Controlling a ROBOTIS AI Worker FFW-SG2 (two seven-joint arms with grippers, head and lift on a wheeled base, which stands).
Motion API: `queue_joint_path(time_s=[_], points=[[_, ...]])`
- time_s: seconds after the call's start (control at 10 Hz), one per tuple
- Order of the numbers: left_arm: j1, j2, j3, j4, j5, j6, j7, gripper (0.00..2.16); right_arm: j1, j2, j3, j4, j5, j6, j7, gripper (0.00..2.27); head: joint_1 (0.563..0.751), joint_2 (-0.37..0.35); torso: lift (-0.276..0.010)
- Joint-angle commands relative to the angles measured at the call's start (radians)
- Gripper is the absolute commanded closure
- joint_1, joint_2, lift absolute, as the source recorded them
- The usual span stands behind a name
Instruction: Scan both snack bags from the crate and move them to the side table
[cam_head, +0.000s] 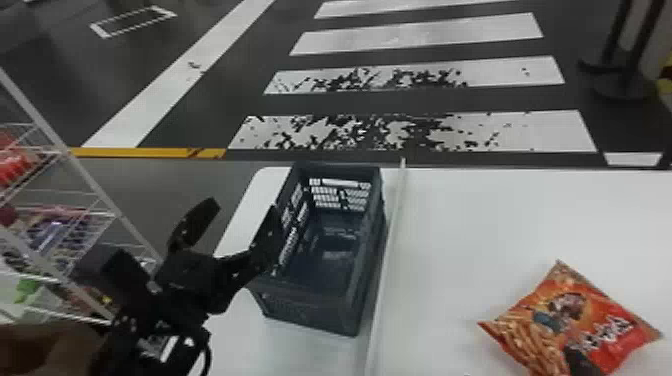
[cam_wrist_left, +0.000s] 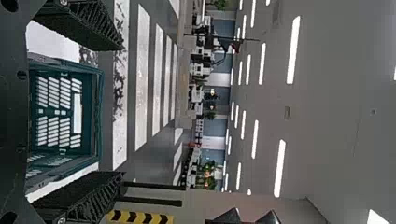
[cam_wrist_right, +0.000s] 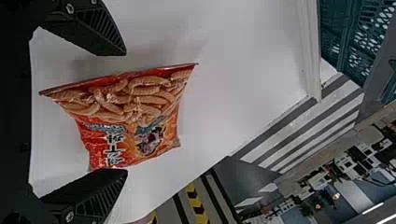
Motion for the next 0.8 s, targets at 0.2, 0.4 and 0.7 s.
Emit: queue_joint_path(time_s=[0.2,0.4,0.7], points=[[0.003,0.024,-0.002,0.007,0.008,-0.007,-0.005,0.04,-0.132,0.062,0.028,0.159,0.000,-0.015,-0.001,0.10,0.695,0.299,-0.095],[0.008,0.027,-0.005,0.010,0.008,-0.010,-0.008,0.04,-0.169,0.065,0.004,0.189,-0.023,-0.027,0.016,0.10,0.695,0.299,-0.095],[0.006,0.024,-0.015,0.014,0.008,-0.010,-0.020,0.04,-0.203,0.076,0.005,0.275,-0.048,-0.089,0.021,0.10,0.695,0.284,-0.095]])
